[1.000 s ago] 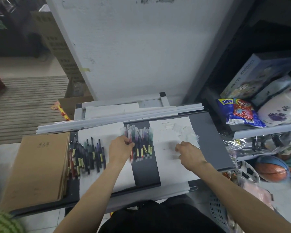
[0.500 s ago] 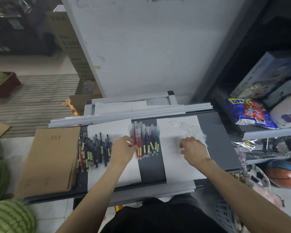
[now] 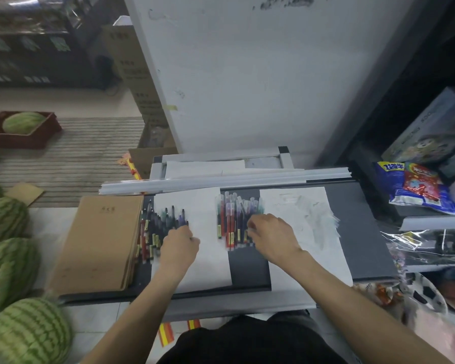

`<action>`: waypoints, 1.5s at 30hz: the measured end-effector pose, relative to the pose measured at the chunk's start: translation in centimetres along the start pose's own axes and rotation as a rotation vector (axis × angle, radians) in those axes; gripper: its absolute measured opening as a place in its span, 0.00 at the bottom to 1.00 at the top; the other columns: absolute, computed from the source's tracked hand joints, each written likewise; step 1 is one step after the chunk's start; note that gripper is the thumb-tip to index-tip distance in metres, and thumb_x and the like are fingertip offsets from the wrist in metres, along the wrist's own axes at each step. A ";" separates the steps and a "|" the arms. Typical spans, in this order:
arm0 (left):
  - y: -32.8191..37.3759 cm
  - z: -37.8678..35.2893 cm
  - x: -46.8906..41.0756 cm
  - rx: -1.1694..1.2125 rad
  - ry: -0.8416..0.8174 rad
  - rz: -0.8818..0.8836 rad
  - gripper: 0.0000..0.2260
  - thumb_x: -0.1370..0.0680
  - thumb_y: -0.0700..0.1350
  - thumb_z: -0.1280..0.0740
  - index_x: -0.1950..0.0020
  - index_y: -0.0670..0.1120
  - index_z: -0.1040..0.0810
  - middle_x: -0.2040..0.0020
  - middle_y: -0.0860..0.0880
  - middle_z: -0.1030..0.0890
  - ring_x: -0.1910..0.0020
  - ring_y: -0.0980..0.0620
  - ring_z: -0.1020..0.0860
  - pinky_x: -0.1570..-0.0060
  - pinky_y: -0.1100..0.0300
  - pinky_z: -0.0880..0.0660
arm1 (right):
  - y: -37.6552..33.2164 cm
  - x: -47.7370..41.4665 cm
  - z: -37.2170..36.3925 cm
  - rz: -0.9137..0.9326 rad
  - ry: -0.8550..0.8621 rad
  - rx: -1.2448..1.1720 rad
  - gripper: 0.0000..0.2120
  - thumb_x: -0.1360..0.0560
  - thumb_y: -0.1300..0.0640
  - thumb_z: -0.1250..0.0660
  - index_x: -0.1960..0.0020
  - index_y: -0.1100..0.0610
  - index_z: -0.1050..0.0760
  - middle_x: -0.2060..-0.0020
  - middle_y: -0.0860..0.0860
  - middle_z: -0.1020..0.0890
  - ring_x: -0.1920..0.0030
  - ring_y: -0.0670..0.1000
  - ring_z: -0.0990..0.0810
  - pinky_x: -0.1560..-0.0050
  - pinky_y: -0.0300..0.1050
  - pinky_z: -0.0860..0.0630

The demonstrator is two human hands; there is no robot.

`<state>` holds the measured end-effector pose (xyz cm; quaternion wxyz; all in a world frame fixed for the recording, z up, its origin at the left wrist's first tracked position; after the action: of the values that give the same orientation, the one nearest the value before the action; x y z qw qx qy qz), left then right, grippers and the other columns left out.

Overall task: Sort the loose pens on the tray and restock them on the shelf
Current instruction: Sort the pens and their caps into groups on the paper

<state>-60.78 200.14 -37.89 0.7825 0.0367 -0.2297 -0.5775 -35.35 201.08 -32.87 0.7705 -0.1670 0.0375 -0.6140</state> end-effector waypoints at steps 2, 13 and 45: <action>0.3 -0.3 0.0 -0.029 0.001 -0.001 0.14 0.24 0.42 0.33 0.69 0.43 0.30 0.74 0.47 0.26 0.76 0.48 0.26 0.76 0.55 0.27 | -0.5 -0.1 0.0 0.006 0.007 -0.031 0.08 0.19 0.57 0.38 0.44 0.54 0.21 0.48 0.51 0.17 0.49 0.55 0.21 0.51 0.48 0.25; 0.0 -0.5 0.6 -0.006 0.062 -0.021 0.03 0.19 0.41 0.36 0.50 0.43 0.30 0.55 0.45 0.24 0.60 0.45 0.22 0.66 0.55 0.31 | -0.3 0.5 0.6 -0.086 -0.012 -0.108 0.08 0.18 0.53 0.39 0.44 0.51 0.22 0.47 0.47 0.17 0.49 0.52 0.20 0.50 0.49 0.22; 5.4 12.3 10.2 0.466 0.011 -0.688 0.16 0.17 0.57 0.41 0.40 0.53 0.17 0.67 0.57 0.23 0.72 0.50 0.27 0.70 0.60 0.34 | -3.8 6.4 11.0 -0.021 0.067 -1.199 0.05 0.24 0.62 0.24 0.50 0.53 0.15 0.59 0.62 0.16 0.61 0.54 0.22 0.59 0.46 0.25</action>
<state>-58.63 195.11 -21.96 0.5161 0.2906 -0.3244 -0.7376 -34.41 196.56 -20.39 0.5342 -0.5534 0.3999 -0.4985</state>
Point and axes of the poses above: each hand's wrist, its own x-axis away from the middle knuckle, its own z-axis out of the back of the hand, y = z × x, the point moved 1 cm from there along -x, towards the middle knuckle
